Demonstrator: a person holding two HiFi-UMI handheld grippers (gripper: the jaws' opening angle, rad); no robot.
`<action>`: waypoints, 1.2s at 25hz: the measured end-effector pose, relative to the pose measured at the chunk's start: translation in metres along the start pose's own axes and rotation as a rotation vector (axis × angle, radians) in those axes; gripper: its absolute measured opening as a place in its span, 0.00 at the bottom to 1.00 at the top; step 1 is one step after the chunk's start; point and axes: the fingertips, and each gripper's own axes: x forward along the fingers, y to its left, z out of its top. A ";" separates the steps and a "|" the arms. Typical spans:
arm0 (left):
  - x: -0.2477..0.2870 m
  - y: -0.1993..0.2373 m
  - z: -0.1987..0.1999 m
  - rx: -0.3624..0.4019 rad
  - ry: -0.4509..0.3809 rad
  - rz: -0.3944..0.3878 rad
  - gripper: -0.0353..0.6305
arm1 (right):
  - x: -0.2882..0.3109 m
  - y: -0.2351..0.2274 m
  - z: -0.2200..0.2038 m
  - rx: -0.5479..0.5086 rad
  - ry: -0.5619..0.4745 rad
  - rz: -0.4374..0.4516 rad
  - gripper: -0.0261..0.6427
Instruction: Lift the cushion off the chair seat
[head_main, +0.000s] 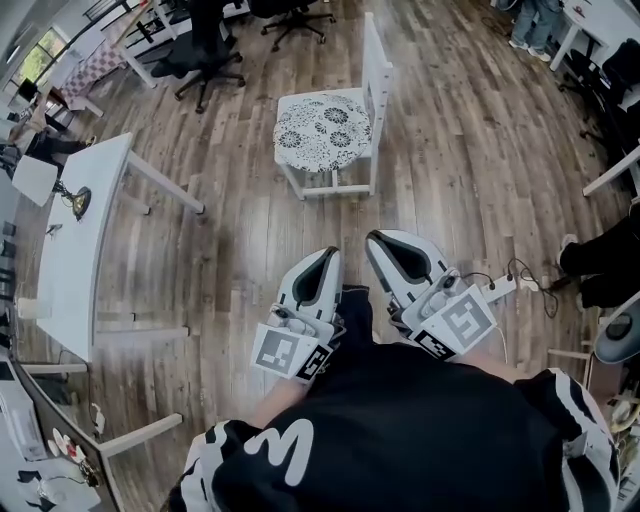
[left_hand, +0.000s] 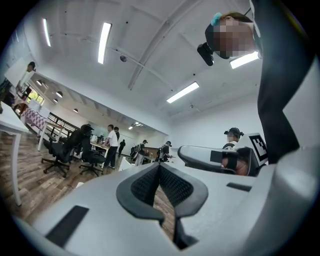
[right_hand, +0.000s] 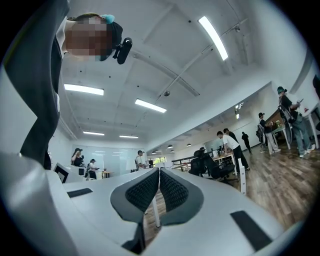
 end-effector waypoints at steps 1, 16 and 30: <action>0.004 0.003 -0.001 -0.001 0.002 -0.004 0.06 | 0.004 -0.004 0.000 -0.003 -0.001 -0.003 0.07; 0.085 0.098 0.017 -0.009 0.008 -0.067 0.06 | 0.110 -0.066 -0.013 -0.012 0.028 -0.033 0.07; 0.151 0.189 0.036 -0.010 0.036 -0.130 0.06 | 0.206 -0.121 -0.016 -0.019 0.008 -0.090 0.07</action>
